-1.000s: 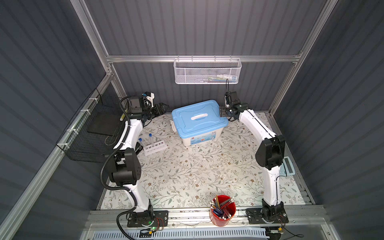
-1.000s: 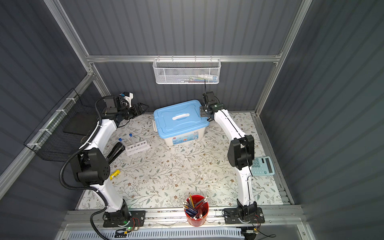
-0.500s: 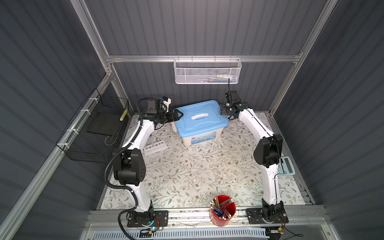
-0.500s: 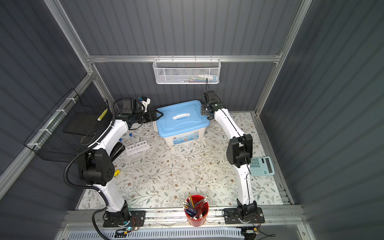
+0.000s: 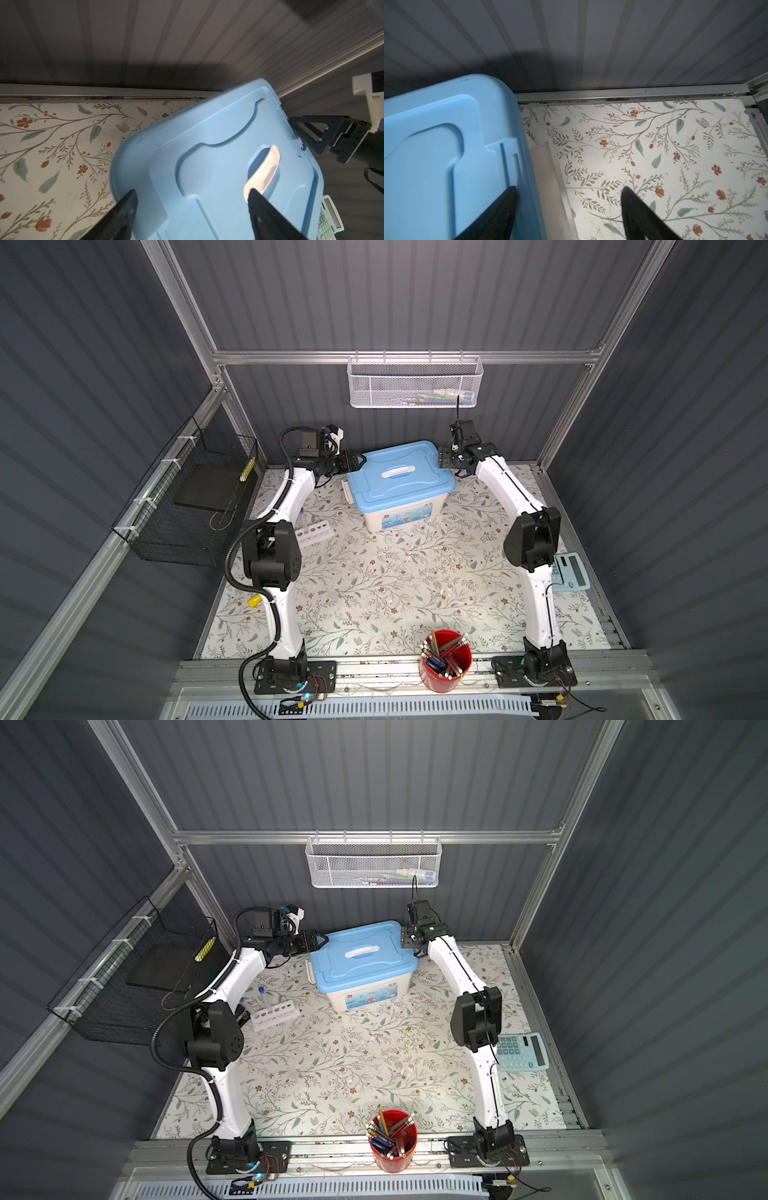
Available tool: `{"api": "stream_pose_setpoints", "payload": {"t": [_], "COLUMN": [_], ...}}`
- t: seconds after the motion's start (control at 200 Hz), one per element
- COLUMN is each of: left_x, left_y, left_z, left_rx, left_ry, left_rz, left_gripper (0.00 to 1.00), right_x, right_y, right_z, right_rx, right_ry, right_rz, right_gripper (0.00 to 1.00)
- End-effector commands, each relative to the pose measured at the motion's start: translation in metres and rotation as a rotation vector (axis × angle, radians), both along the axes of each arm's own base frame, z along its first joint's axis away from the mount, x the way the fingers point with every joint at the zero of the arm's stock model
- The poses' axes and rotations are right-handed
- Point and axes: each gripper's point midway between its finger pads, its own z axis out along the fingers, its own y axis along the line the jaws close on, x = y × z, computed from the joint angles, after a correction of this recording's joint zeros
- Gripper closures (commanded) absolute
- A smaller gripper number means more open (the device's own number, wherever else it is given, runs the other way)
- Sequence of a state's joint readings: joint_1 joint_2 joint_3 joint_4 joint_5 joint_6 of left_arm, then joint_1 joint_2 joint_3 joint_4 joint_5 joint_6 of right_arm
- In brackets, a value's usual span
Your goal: Organize the chemistry lab equipment
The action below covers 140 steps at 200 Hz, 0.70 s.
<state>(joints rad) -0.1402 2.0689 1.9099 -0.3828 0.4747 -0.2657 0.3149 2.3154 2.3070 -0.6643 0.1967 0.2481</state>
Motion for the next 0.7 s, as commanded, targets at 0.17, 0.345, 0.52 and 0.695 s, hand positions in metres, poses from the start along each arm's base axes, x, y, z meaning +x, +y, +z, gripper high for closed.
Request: {"api": "stream_pose_setpoints", "payload": {"t": [0.17, 0.345, 0.52, 0.695], "left_x": [0.016, 0.014, 0.01, 0.006], "left_y": [-0.026, -0.033, -0.037, -0.041], "left_z": [-0.008, -0.013, -0.012, -0.012], "left_rx": [-0.043, -0.045, -0.043, -0.041], "left_ry": [0.011, 0.021, 0.019, 0.02], "left_rz": [-0.04, -0.056, -0.069, -0.079], "left_gripper": [0.16, 0.16, 0.16, 0.16], "right_x": [-0.004, -0.019, -0.043, -0.066], "right_y": [0.0, -0.001, -0.009, -0.004], "right_z": [-0.023, -0.035, -0.04, -0.043], "right_rx": [0.022, 0.045, 0.058, 0.073], "right_ry": [0.068, 0.101, 0.127, 0.153], "right_rz": [0.0, -0.015, -0.05, -0.052], "right_gripper": [0.21, 0.21, 0.21, 0.21]}}
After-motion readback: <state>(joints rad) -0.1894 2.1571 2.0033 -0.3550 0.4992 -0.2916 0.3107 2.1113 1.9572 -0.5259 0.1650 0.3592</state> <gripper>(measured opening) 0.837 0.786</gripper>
